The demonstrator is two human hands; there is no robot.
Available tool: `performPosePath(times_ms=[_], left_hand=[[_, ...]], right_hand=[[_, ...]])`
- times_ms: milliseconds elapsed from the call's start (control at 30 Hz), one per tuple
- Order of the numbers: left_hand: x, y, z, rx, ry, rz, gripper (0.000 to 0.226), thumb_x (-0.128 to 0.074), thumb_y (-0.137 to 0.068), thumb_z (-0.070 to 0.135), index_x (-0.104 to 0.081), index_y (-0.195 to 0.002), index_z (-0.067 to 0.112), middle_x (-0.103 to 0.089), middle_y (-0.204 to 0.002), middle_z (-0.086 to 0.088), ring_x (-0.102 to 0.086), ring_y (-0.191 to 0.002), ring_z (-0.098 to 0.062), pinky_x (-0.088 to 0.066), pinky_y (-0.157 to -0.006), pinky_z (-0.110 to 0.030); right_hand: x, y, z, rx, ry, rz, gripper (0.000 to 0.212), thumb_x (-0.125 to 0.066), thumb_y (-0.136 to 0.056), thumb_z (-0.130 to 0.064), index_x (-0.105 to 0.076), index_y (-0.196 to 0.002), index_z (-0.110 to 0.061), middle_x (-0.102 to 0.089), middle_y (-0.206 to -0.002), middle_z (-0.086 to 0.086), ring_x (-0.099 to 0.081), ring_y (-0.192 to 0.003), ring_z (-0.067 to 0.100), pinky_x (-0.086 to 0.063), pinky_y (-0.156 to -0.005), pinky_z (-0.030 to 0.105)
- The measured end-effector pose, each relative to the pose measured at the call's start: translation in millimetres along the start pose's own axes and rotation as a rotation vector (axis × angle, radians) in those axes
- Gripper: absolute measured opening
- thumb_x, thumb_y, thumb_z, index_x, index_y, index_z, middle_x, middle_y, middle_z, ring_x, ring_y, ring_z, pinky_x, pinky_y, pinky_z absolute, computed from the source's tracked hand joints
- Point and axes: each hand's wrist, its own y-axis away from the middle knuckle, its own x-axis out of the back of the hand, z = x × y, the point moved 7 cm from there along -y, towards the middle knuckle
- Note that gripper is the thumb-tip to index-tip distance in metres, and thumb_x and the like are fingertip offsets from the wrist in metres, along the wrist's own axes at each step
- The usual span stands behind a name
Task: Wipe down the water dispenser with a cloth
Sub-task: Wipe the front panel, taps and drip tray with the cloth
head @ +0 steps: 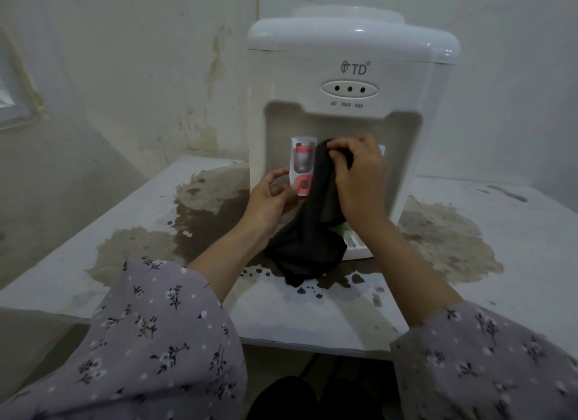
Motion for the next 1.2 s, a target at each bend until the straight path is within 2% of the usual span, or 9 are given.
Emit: performPosePath(times_ms=[167, 300, 400, 500, 600, 767, 900, 1067, 1200], left_hand=[[3, -4, -2, 0.016, 0.023, 0.023, 0.033, -0.049, -0.094, 0.008, -0.048, -0.126, 0.017, -0.068, -0.098, -0.009, -0.067, -0.09, -0.019, -0.054, -0.085, -0.033], [0, -5, -2, 0.013, 0.008, 0.063, 0.029, -0.047, -0.095, 0.005, -0.048, -0.122, 0.016, -0.063, -0.1, -0.014, -0.061, -0.097, -0.024, -0.05, -0.092, -0.034], [-3, -4, 1, -0.008, -0.04, 0.08, 0.027, -0.046, -0.096, 0.006, -0.049, -0.119, 0.019, -0.063, -0.094, -0.009, -0.061, -0.09, -0.018, -0.051, -0.085, -0.029], [-1, -2, 7, -0.105, -0.207, 0.135, 0.034, -0.054, -0.092, 0.012, -0.047, -0.126, 0.018, -0.061, -0.098, -0.002, -0.059, -0.089, -0.011, -0.05, -0.079, -0.023], [4, 2, 22, -0.27, -0.389, 0.194, 0.046, -0.061, -0.088, 0.015, -0.043, -0.129, 0.021, -0.053, -0.1, 0.007, -0.055, -0.093, -0.009, -0.047, -0.079, -0.02], [5, 1, 44, -0.487, -0.588, 0.237, 0.043, -0.062, -0.087, 0.014, -0.048, -0.127, 0.016, -0.051, -0.116, -0.001, -0.05, -0.097, -0.007, -0.041, -0.076, -0.004], [1, -3, 45, -0.51, -0.605, 0.204, 0.038, -0.061, -0.088, 0.013, -0.049, -0.124, 0.016, -0.054, -0.119, -0.002, -0.052, -0.099, -0.007, -0.04, -0.077, -0.001], [1, -7, 37, -0.54, -0.631, 0.177, 0.053, -0.066, -0.082, 0.004, -0.046, -0.128, 0.021, -0.052, -0.123, -0.003, -0.053, -0.107, -0.013, -0.048, -0.087, -0.021], [2, -3, 30, -0.524, -0.512, 0.128, 0.052, -0.063, -0.086, 0.005, -0.044, -0.127, 0.031, -0.054, -0.113, 0.002, -0.059, -0.093, -0.01, -0.052, -0.074, -0.016]], right_hand=[[-29, -3, -2, 0.106, 0.023, -0.006, 0.012, -0.055, -0.085, 0.005, -0.065, -0.092, 0.003, -0.06, -0.092, 0.016, -0.056, -0.082, 0.018, -0.036, -0.079, 0.004], [-34, 39, 5, 0.224, 0.066, -0.108, 0.024, -0.05, -0.087, -0.012, -0.066, -0.093, 0.004, -0.063, -0.093, 0.017, -0.06, -0.085, 0.024, -0.044, -0.081, 0.017], [-29, 50, 10, 0.193, 0.054, -0.16, 0.023, -0.052, -0.087, -0.014, -0.068, -0.093, 0.002, -0.063, -0.093, 0.016, -0.06, -0.085, 0.023, -0.043, -0.082, 0.014], [-12, 38, 15, 0.107, 0.029, -0.053, 0.012, -0.062, -0.082, 0.001, -0.069, -0.093, 0.0, -0.062, -0.091, 0.011, -0.055, -0.083, 0.012, -0.038, -0.082, 0.003], [7, 14, 14, 0.055, -0.011, 0.115, 0.013, -0.064, -0.083, -0.001, -0.07, -0.094, -0.003, -0.059, -0.09, 0.004, -0.052, -0.082, 0.008, -0.038, -0.078, 0.003], [4, -22, -7, 0.294, 0.026, 0.205, 0.007, -0.063, -0.081, 0.003, -0.069, -0.083, 0.0, -0.064, -0.081, 0.011, -0.054, -0.075, 0.009, -0.038, -0.07, 0.005], [-13, -16, -5, 0.49, 0.154, 0.125, 0.012, -0.058, -0.08, 0.008, -0.067, -0.081, 0.0, -0.067, -0.083, 0.012, -0.063, -0.073, 0.021, -0.05, -0.062, 0.024], [-35, -15, -6, 0.323, 0.241, 0.0, 0.031, -0.046, -0.085, -0.015, -0.064, -0.107, -0.001, -0.068, -0.083, 0.014, -0.065, -0.07, 0.026, -0.052, -0.061, 0.031], [-55, 14, 16, 0.187, 0.183, -0.193, 0.062, -0.045, -0.089, -0.026, -0.028, -0.144, -0.003, -0.06, -0.118, 0.019, -0.058, -0.106, 0.03, -0.043, -0.095, 0.039]])
